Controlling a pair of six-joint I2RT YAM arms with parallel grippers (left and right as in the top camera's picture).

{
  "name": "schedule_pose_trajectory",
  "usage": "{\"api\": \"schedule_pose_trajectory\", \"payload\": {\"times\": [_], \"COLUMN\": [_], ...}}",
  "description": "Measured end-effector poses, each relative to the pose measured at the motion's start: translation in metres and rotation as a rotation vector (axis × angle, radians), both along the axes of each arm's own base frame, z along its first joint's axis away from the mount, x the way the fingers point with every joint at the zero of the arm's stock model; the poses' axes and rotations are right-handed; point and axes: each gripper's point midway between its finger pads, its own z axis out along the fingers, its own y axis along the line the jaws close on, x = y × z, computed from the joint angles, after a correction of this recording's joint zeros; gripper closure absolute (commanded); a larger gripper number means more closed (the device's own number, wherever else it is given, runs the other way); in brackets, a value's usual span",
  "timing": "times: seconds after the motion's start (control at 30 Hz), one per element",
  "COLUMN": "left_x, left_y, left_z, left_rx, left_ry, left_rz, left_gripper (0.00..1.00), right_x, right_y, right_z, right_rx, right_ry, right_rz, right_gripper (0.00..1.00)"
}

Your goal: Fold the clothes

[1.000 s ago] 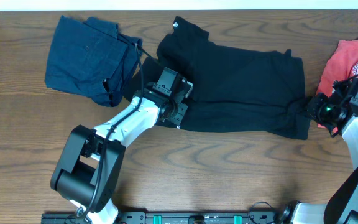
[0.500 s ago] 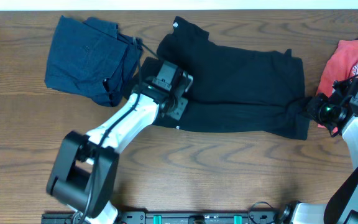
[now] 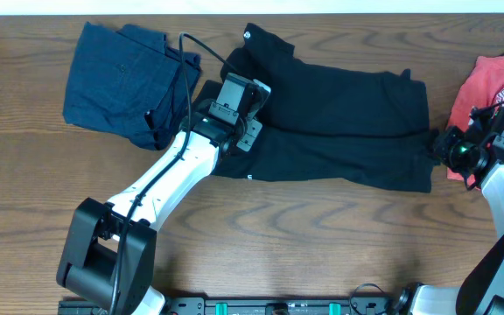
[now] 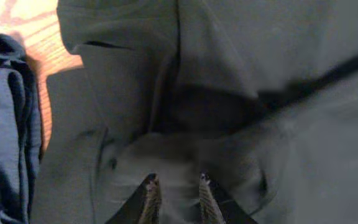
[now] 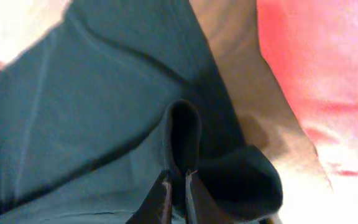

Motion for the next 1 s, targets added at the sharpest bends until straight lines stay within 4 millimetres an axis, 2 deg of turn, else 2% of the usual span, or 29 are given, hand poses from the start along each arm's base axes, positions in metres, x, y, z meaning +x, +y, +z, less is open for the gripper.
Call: {"api": "schedule_pose_trajectory", "payload": {"times": [0.2,0.23,0.3,0.4,0.5,0.63,0.7,0.83,1.0], "left_x": [-0.003,-0.005,-0.007,-0.012,-0.022,-0.041,-0.051,-0.072,-0.075], "left_y": [0.005,0.006,0.007,0.009,0.015,0.025,0.03,0.046,0.075], "left_z": [-0.003,-0.004,-0.006,-0.009,-0.015,-0.025,-0.029,-0.036,-0.043], "left_rx": [0.025,0.03,0.035,0.05,0.074,0.114,0.13,0.157,0.141], "left_ry": [0.015,0.023,0.032,0.056,0.101,0.191,0.235,0.336,0.39], "left_rz": [0.005,0.004,0.004,0.002,0.004,0.018,0.032,0.1,0.232], "left_gripper": [0.74,0.74,0.7,0.57,0.5,0.45,0.41,0.41,0.41], "right_x": [0.013,0.015,0.018,0.016,0.003,-0.013,-0.025,-0.053,-0.077], "right_y": [-0.002,-0.003,-0.004,-0.003,0.0,-0.001,0.002,0.002,0.004], "right_z": [0.01,0.012,0.014,0.013,0.002,-0.016,-0.033,-0.063,-0.073], "right_rx": [-0.012,-0.015,-0.019,-0.015,0.0,-0.003,0.014,0.02,0.014], "right_ry": [-0.072,-0.082,-0.096,-0.086,-0.014,0.085,0.169,0.334,0.45], "right_rz": [0.01,0.009,0.009,0.01,0.003,-0.01,-0.014,-0.035,-0.036], "right_gripper": [0.94,0.92,0.76,0.76,0.56,0.49,0.48,0.5,0.57]}}
